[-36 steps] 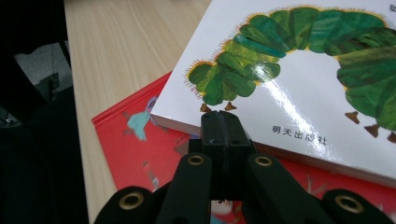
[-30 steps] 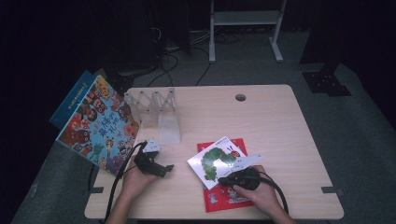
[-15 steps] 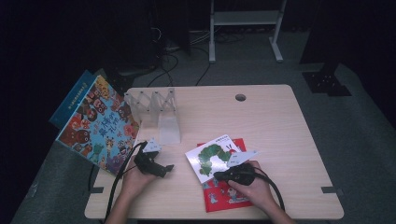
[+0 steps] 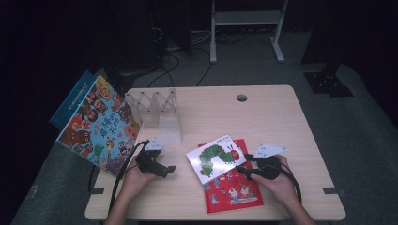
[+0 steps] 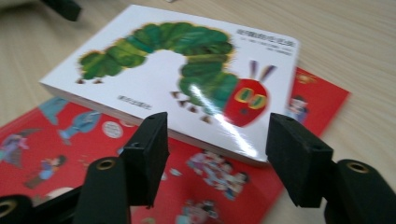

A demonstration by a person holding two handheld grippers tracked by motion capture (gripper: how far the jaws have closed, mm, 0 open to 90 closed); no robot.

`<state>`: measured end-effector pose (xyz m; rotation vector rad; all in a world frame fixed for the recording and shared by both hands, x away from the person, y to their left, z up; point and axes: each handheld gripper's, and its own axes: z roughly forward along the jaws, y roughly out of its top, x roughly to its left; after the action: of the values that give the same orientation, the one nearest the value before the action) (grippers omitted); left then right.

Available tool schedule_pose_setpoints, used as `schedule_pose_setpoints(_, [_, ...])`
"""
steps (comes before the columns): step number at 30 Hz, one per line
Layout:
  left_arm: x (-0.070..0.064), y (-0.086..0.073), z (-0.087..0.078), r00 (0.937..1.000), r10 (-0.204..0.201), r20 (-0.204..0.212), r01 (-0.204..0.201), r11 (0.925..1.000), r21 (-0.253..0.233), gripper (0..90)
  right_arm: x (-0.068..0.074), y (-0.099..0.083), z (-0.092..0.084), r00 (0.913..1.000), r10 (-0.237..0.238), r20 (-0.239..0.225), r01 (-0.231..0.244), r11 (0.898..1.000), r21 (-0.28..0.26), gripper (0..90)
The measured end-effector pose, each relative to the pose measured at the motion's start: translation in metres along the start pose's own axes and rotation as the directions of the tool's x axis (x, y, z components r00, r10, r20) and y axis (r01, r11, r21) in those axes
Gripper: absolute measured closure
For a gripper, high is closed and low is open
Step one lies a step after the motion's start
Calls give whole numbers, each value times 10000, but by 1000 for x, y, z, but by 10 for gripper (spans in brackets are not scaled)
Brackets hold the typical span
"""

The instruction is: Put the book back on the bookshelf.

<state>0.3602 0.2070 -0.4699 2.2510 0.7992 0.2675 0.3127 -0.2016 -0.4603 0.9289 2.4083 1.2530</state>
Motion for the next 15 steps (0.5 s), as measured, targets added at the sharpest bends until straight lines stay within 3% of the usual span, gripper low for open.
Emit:
schedule_pose_setpoints(2, [-3,5,-1,9999,133,77,-134,9999,30,0,-10,-4,-1,9997,132,204,-135,9998,164,345])
schedule_pose_setpoints(6, [-12,19,0,9987,278,437,-275,9996,-63,0,-15,-7,0,9993,209,316,-221,9991,367,325])
schedule_pose_setpoints(15, [-28,48,15,9896,914,1107,-934,9955,128,0,-12,-6,5,9987,119,485,-151,9977,655,283])
